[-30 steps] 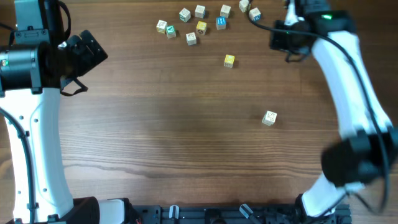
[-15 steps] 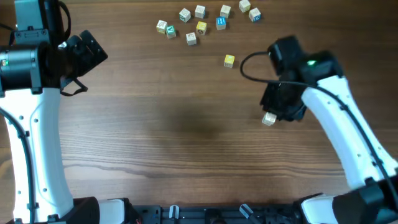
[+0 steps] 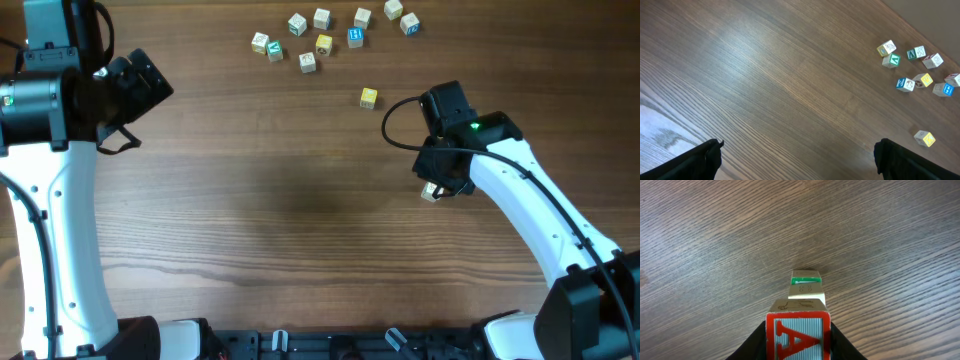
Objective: Form a tower
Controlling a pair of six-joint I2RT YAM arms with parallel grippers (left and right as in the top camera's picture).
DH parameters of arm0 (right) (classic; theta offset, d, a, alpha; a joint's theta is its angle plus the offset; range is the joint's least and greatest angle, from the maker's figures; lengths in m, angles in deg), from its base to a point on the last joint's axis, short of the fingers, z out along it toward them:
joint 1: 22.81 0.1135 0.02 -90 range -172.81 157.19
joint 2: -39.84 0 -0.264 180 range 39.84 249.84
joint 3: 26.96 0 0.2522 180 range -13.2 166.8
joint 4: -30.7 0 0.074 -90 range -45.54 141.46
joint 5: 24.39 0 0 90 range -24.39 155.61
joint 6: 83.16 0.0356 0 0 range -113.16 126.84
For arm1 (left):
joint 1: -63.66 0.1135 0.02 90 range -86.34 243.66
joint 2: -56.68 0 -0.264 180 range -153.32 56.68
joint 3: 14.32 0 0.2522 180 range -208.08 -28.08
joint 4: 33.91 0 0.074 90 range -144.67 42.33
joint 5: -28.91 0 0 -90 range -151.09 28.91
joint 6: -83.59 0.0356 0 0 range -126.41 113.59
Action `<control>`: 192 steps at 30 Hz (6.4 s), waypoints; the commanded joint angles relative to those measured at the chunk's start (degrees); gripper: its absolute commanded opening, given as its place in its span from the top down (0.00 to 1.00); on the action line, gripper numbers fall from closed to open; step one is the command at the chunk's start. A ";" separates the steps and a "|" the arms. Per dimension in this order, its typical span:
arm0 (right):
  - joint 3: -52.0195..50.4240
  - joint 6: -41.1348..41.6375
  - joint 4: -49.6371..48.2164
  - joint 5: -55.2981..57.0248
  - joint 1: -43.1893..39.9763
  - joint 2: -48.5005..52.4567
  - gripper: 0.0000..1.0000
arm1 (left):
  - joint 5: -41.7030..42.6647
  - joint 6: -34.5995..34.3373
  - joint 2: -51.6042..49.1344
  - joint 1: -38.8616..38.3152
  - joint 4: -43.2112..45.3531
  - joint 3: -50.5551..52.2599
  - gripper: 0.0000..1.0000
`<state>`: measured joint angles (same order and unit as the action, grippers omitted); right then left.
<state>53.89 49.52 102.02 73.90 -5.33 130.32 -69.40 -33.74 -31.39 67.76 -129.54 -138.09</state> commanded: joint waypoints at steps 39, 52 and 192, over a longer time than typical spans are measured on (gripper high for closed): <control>-5.92 -8.31 -4.87 -1.11 0.02 -0.92 0.79 | -0.52 -0.13 0.11 0.26 0.13 0.31 0.00; -5.92 -6.21 -4.61 1.49 0.02 -0.92 0.46 | -0.52 -0.13 0.11 0.26 0.13 0.31 0.00; 14.91 26.75 15.52 -8.33 -14.56 4.24 0.00 | -0.52 -0.13 0.11 0.26 0.13 0.31 0.00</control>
<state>67.79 75.53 117.61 62.89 -18.47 142.73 -69.40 -33.72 -31.39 67.76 -129.54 -138.09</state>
